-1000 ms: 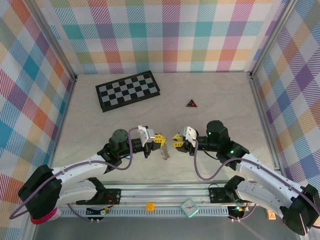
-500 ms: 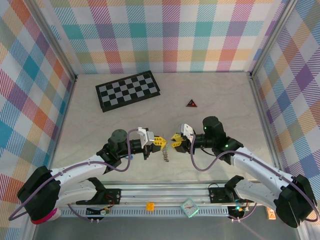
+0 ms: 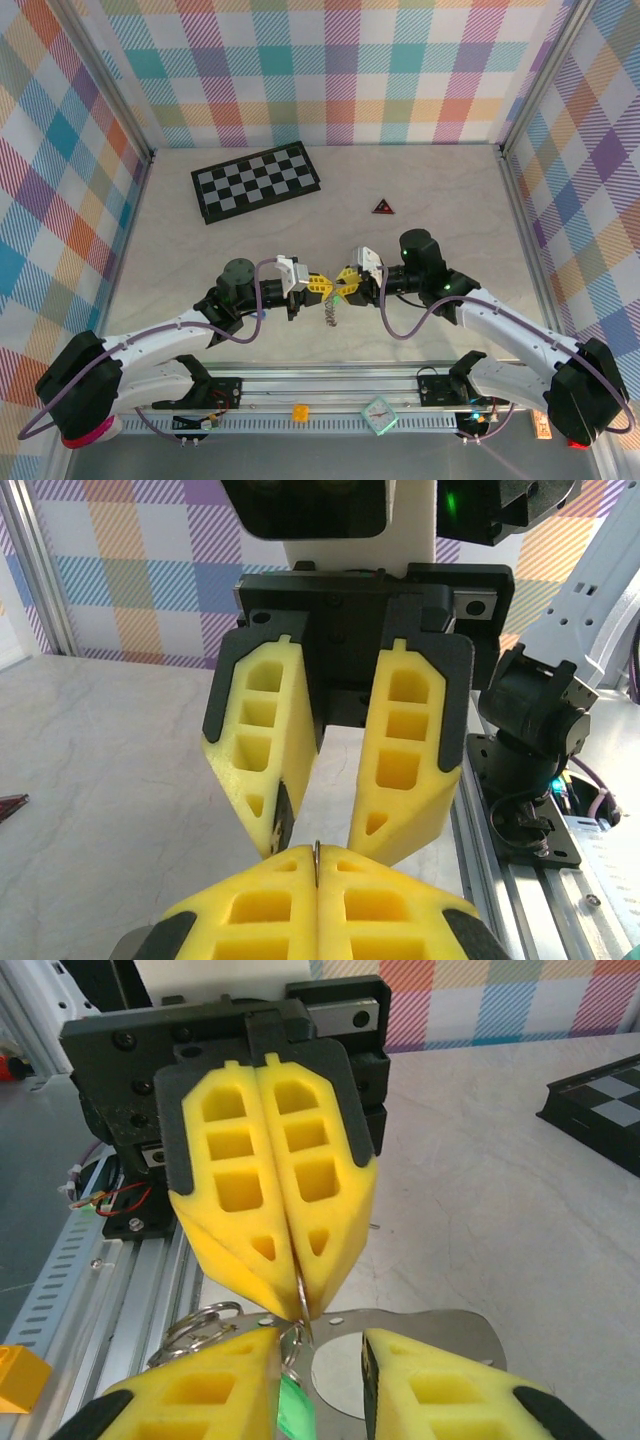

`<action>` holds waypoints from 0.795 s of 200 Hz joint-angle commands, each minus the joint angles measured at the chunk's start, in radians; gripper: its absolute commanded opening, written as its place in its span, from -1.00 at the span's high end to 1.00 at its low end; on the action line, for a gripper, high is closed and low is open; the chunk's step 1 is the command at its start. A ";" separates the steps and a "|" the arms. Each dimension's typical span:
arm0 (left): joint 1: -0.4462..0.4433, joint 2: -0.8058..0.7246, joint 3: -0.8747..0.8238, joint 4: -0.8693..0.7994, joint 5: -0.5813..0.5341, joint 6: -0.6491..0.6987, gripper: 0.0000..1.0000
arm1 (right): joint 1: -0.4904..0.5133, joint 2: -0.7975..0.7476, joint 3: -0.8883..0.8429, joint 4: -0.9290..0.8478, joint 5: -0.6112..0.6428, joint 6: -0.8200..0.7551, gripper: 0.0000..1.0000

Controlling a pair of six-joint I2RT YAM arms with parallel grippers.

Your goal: Put the keys on the keyring

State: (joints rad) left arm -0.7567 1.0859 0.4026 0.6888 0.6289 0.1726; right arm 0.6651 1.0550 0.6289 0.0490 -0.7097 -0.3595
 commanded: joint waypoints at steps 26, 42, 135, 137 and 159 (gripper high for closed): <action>0.004 0.008 0.023 0.106 0.034 -0.014 1.00 | 0.016 0.016 0.029 0.032 -0.043 -0.022 0.54; 0.004 0.014 0.021 0.122 0.035 -0.022 1.00 | 0.017 0.024 0.031 0.037 -0.047 -0.019 0.60; 0.003 0.017 0.019 0.108 -0.024 -0.029 0.86 | 0.018 0.039 0.032 0.049 -0.063 -0.024 1.00; 0.003 0.015 0.019 0.102 -0.031 -0.027 0.82 | 0.018 0.039 0.034 0.044 -0.060 -0.027 1.00; 0.005 -0.035 0.029 -0.028 -0.090 0.018 0.42 | 0.017 0.036 0.072 -0.061 -0.016 -0.067 1.00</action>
State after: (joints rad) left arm -0.7502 1.1072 0.4026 0.7143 0.5903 0.1486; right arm 0.6712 1.0901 0.6361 0.0620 -0.7238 -0.3668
